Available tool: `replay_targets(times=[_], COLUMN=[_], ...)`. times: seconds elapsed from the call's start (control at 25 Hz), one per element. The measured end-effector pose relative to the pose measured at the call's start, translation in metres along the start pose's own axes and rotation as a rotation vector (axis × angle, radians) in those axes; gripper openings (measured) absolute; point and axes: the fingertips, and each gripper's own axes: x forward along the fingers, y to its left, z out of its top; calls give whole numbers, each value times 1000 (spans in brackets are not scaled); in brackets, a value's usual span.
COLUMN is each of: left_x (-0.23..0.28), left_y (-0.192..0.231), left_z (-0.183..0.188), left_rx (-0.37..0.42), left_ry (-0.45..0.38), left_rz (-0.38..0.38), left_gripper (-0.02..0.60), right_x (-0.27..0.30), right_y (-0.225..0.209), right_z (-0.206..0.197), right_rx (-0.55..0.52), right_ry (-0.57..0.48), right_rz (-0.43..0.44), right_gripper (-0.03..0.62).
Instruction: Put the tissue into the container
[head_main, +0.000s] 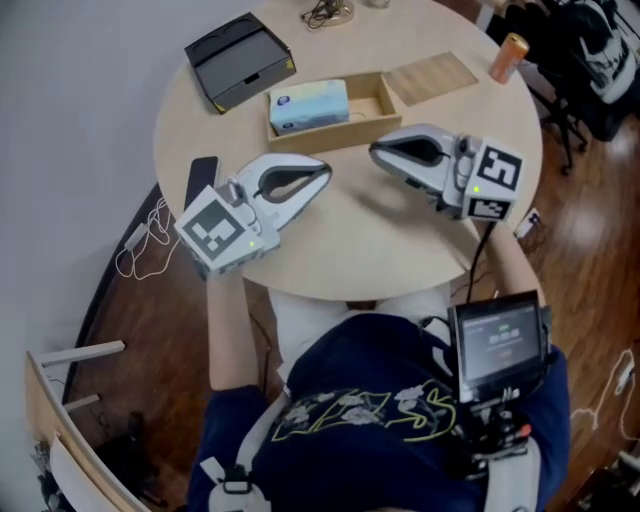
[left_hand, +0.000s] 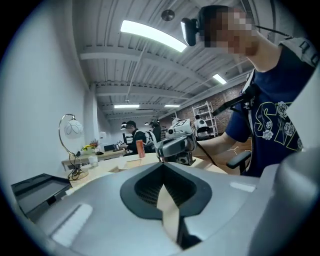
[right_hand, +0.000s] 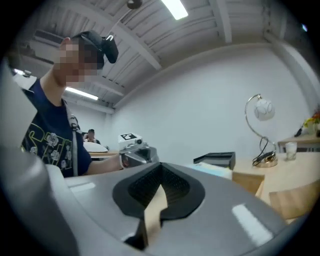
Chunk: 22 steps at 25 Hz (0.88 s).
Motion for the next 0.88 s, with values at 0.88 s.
replay_targets(times=[0.88], left_x=[26], left_y=[-33], left_z=[-57], left_rx=[-287], left_ry=[-40], left_rz=[21], left_gripper=[3], right_x=[3], right_y=[25], right_z=[-78], right_rx=[27], right_ry=[136], right_rz=[-27], right_gripper=[0])
